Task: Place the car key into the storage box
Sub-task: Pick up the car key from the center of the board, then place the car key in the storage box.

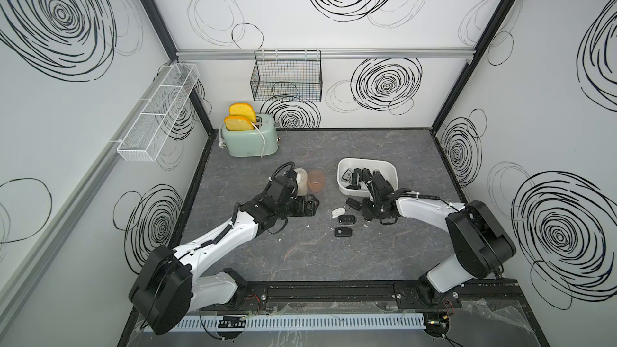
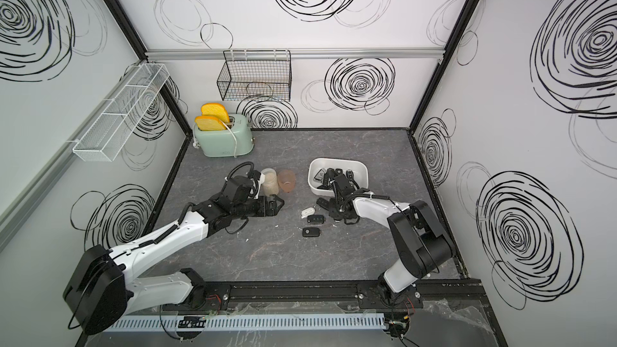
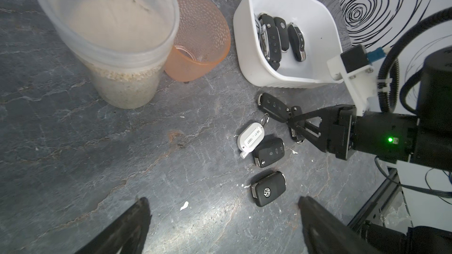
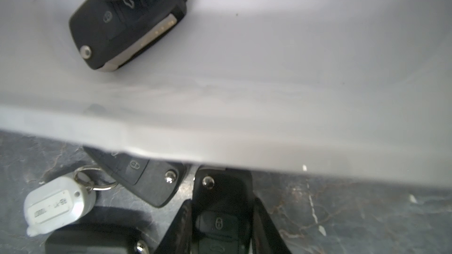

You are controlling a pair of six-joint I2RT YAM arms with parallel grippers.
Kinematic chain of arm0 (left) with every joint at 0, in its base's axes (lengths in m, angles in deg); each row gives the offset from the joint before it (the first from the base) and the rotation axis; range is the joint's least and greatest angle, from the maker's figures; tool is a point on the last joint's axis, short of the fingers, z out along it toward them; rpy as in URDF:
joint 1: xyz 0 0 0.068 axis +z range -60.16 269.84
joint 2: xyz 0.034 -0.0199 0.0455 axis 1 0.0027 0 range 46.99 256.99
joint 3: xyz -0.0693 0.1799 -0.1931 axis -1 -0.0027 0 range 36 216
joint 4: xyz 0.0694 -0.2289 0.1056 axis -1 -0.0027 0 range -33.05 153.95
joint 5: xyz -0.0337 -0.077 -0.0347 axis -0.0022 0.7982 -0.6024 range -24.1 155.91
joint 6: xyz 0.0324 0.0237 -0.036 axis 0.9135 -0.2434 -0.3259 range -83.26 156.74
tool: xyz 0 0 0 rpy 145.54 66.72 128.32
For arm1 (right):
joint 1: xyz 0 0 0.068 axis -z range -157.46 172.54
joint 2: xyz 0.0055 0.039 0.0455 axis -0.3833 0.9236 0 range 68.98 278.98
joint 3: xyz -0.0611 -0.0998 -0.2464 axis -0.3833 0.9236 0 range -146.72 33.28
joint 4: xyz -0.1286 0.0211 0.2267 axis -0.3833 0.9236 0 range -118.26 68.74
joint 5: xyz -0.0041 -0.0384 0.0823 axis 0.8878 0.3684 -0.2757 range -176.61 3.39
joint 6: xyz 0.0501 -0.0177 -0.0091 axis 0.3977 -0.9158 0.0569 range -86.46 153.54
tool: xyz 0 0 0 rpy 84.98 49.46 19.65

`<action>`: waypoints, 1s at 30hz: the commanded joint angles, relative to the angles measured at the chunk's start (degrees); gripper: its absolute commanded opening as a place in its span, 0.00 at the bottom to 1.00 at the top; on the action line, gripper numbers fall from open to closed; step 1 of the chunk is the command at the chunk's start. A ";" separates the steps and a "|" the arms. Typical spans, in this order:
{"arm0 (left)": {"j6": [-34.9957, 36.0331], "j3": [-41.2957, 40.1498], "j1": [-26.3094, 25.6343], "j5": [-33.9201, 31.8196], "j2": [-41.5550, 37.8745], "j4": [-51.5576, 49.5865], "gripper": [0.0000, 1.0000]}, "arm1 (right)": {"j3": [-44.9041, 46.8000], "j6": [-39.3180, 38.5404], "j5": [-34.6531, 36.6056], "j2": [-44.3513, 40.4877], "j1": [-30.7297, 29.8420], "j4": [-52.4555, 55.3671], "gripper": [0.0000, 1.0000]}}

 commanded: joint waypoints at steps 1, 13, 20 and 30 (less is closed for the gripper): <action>0.02 1.37 0.41 1.01 -0.49 0.85 0.98 | 0.19 0.12 -0.63 -3.13 0.07 4.93 0.27; -3.03 4.06 -0.51 1.27 1.68 3.72 0.98 | -2.12 -3.19 -3.70 -15.88 6.64 8.36 0.27; -3.84 6.80 -1.18 0.55 2.84 3.67 0.98 | -5.87 -7.27 -4.95 -17.00 13.63 7.56 0.28; -1.70 11.76 -0.32 0.79 4.86 1.02 0.98 | -12.98 -10.02 -5.90 -7.43 18.70 3.24 0.29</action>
